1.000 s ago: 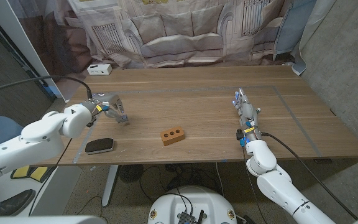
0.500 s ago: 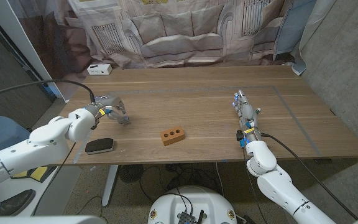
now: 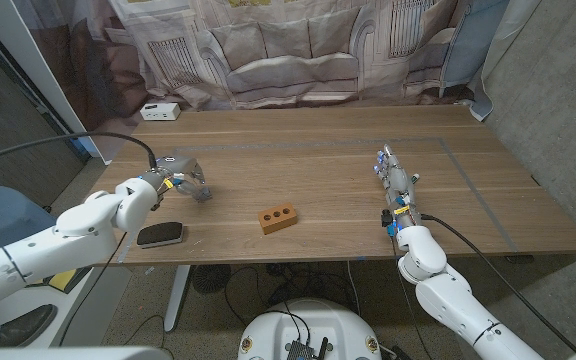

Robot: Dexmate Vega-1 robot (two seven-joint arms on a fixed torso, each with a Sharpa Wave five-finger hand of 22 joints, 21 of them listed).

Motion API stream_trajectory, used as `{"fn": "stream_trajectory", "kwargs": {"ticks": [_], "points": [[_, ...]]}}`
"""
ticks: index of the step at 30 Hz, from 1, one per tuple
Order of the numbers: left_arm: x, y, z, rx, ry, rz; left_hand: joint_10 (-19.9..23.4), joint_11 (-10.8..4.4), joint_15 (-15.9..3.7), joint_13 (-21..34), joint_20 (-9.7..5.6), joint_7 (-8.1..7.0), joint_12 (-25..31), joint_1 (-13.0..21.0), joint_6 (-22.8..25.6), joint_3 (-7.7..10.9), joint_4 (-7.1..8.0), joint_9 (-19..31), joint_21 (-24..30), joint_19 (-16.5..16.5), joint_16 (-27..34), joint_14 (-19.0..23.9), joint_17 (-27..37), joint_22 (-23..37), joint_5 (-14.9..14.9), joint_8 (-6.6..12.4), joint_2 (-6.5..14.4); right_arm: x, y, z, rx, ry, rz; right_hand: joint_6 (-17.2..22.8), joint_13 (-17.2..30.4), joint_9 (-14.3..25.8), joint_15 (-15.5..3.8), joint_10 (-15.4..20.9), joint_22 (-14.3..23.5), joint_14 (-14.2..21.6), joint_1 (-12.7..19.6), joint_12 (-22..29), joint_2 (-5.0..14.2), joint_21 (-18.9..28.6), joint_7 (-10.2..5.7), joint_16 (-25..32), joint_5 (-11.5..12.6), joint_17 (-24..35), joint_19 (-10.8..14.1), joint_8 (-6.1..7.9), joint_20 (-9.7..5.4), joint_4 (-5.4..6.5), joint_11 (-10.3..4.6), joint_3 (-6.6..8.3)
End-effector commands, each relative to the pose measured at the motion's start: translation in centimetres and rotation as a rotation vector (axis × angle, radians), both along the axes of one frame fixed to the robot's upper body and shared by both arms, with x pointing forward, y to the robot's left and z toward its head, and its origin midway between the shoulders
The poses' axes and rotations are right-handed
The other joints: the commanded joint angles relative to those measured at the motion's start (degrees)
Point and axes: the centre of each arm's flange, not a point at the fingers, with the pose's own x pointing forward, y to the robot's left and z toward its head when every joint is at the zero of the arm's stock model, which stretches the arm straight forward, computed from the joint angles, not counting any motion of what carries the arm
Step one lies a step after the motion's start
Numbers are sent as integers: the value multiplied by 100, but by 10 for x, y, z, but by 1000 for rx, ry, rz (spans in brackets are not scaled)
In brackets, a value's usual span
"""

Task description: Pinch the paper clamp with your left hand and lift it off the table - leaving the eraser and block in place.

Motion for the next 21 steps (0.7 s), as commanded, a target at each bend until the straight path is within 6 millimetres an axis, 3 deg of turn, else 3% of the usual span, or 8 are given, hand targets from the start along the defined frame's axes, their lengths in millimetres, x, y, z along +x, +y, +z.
{"fn": "stream_trajectory", "kwargs": {"ticks": [1, 13, 21], "points": [[5, -4, -3, 16, 23, 22, 303, -432, -245, 781, 68, -4, -36, -96, -133, -37, 18, 8, 14, -40, -16, -94, 16, 5, -22, -42, -25, 5, -4, 0, -3, 13, 4, 30, 30, 12, 26, 50, 19, -9, 44, 14, 13, 6, -11, 1, -10, 27, -17, 13, 16, -15, -1, -18], [8, -7, -2, 19, 37, 22, -26, -390, -136, 793, 147, 62, -110, -276, -496, -87, 74, 7, 2, -151, -9, -297, 38, 7, -25, -108, -23, 3, -8, -1, 4, 13, 1, 30, 31, 12, 30, 62, 20, -11, 35, 16, 13, 6, -12, 2, -11, 30, -22, 12, 25, -10, -5, -22], [7, -12, 0, 29, 48, 23, -150, -363, -125, 790, 236, 29, -115, -431, -636, -130, 129, 6, 4, -197, -3, -397, 43, 8, -30, -102, -25, 3, -11, -4, 11, 13, 1, 32, 32, 12, 34, 72, 20, -12, 35, 19, 15, 7, -10, 3, -11, 30, -21, 13, 24, -9, -1, -22]]}}
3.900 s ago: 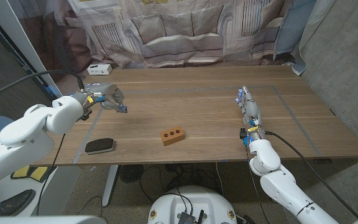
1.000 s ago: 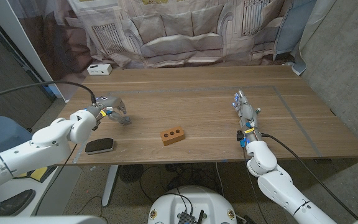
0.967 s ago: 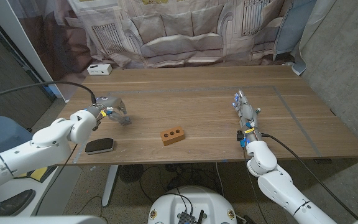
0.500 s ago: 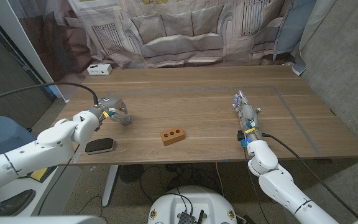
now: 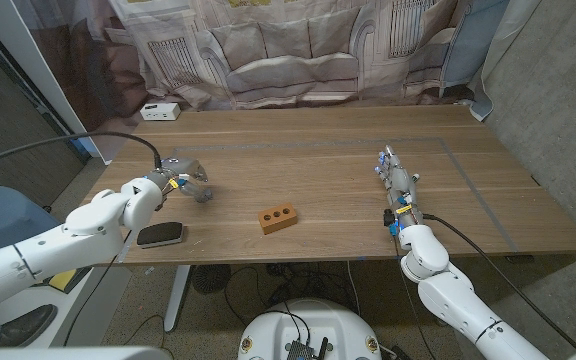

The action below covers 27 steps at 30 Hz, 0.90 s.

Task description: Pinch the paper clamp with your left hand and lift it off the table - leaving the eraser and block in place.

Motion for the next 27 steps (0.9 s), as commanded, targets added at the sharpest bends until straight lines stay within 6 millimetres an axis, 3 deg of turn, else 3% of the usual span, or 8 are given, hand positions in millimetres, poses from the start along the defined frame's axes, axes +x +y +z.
{"fn": "stream_trajectory", "kwargs": {"ticks": [1, 6, 17, 27], "points": [[1, -4, 1, 16, 30, 13, 38, -118, -185, 9, 52, -1, -24, -83, -98, -26, 29, 5, 6, -12, -1, -60, 16, 8, -5, -10, 4, -1, -7, -4, 8, 0, -5, 33, 32, 12, 31, 52, 20, -10, 35, 20, 15, 7, -11, 3, -11, 30, -22, 13, 26, -9, -23, -22], [0, -5, 2, 5, 37, 6, -102, -113, -148, 0, 106, 49, -38, -233, -253, -59, 84, 4, 8, -45, -12, -197, 23, 9, -12, -18, 12, -1, -8, -5, 10, -1, -4, 30, 32, 12, 33, 53, 20, -10, 37, 19, 16, 7, -11, 4, -10, 30, -24, 11, 26, -10, -23, -21], [-4, -5, 1, -17, 39, 4, -486, 74, 53, -39, 255, 174, -42, -864, -687, -256, 317, -9, 7, -173, 11, -494, 47, 14, -37, -13, -31, -2, -11, -5, 9, -1, -3, 34, 33, 13, 35, 58, 20, -14, 34, 19, 15, 6, -9, 3, -11, 31, -27, 13, 27, -9, -17, -23], [-7, -8, -1, -18, 47, 6, -641, 148, 156, -51, 330, 253, -30, -1024, -864, -305, 345, -17, 7, -234, -6, -679, 41, 15, -19, -9, -63, -3, -14, -10, 14, 5, 2, 36, 35, 13, 32, 59, 20, -6, 31, 19, 14, 7, -12, 7, -11, 31, -27, 13, 27, -8, -26, -24]]}}
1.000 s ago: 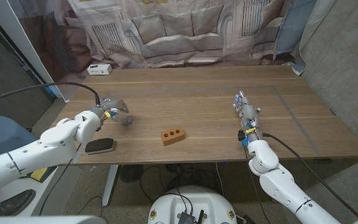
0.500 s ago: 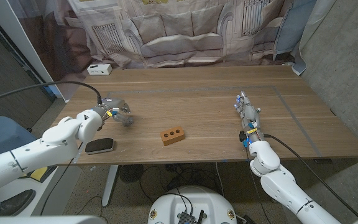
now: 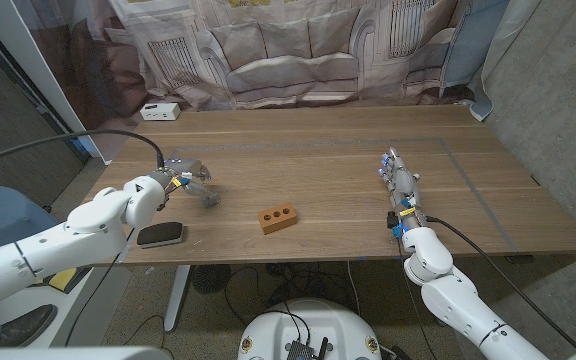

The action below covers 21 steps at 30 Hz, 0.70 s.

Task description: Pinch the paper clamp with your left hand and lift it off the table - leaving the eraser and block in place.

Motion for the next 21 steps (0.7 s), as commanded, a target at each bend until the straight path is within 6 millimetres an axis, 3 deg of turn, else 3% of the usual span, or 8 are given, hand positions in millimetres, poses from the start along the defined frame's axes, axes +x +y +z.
{"fn": "stream_trajectory", "kwargs": {"ticks": [1, 11, 19, 21], "points": [[-4, -3, -2, -8, 9, -1, -83, 25, 32, -3, 75, 10, -4, -60, -69, -17, 22, 11, 8, -18, -8, -76, 15, 15, 5, 7, -13, -1, -4, -4, 5, 4, 5, 37, 35, 13, 33, 37, 20, -8, 32, 18, 15, 6, -11, 6, -11, 31, 3, 13, -1, -8, -7, -24], [-8, -3, 1, -34, 4, -11, -381, 187, 150, -42, 126, 75, -40, -233, -277, -62, 59, 2, 10, -88, -23, -357, 16, 17, 18, 6, -23, -3, -5, -4, 1, 1, 7, 29, 36, 13, 39, 40, 20, -11, 35, 18, 17, 9, -15, 5, -10, 31, 7, 9, -8, -9, -11, -23], [-11, 7, 10, -171, -65, -105, -981, 527, 256, -190, 217, 143, -91, -489, -519, 41, 200, -7, 47, -115, -37, -951, 27, 26, 35, 23, 347, -7, -8, -2, -4, -11, -1, 36, 38, 13, 16, 59, 20, -1, 34, 24, 14, 21, 36, 9, -11, 30, 39, 11, -58, -10, 25, -25], [-11, 8, 14, -186, -89, -115, -1047, 554, 286, -214, 220, 158, -90, -521, -565, 52, 214, -10, 77, -42, -33, -1004, 27, 28, 38, 19, 384, -7, -9, -1, -6, -13, -1, 37, 38, 13, 4, 62, 20, 4, 37, 24, 14, 29, 40, 10, -10, 30, 60, 12, -77, -11, 23, -24]]}}
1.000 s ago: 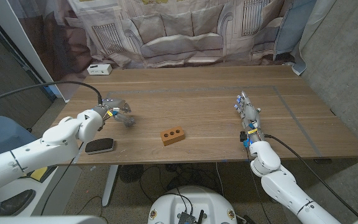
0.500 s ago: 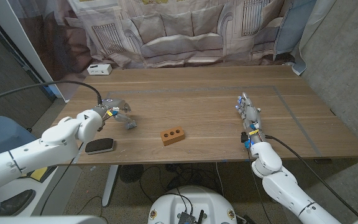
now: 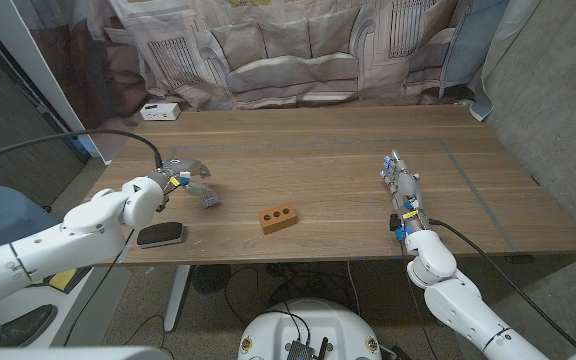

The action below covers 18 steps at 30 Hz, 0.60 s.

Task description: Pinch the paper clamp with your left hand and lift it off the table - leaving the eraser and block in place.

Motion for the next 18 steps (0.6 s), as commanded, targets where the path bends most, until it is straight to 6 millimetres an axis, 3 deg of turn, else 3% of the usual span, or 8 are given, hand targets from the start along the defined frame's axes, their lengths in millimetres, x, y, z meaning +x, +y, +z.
{"fn": "stream_trajectory", "kwargs": {"ticks": [1, 8, 18], "points": [[-5, 9, 14, -134, -95, -86, -174, 90, 53, -48, 73, 26, -13, -56, -91, 33, 69, 8, 80, 106, 14, -141, 28, 16, 40, 20, 125, -4, -5, 3, -9, -15, -5, 40, 8, 13, -12, 67, 20, 15, 38, 26, 15, 31, 38, 14, -10, 29, 63, 13, -83, -11, 25, -24], [-10, 12, 31, -228, -208, -98, -276, 131, 62, -97, 53, 19, -6, -105, -189, 54, 81, 2, 108, 197, 24, -222, 24, 19, 49, 8, 184, -5, -11, 11, -22, -45, 6, 42, 8, 13, -109, 70, 16, 39, 52, 23, 10, 80, 70, 18, -9, 25, 225, 12, -279, -20, 41, -22], [-10, 17, 60, -369, -298, -147, -215, 151, 56, -187, -180, 50, 69, -115, -86, 122, 52, -9, 158, 363, 84, -131, 12, 25, 77, 74, 290, -6, -23, 27, -44, -82, 63, 25, 7, 13, -131, 50, 12, 20, 71, 14, 19, 94, 83, 5, -7, 22, 304, 5, -333, -27, 57, -15]]}}
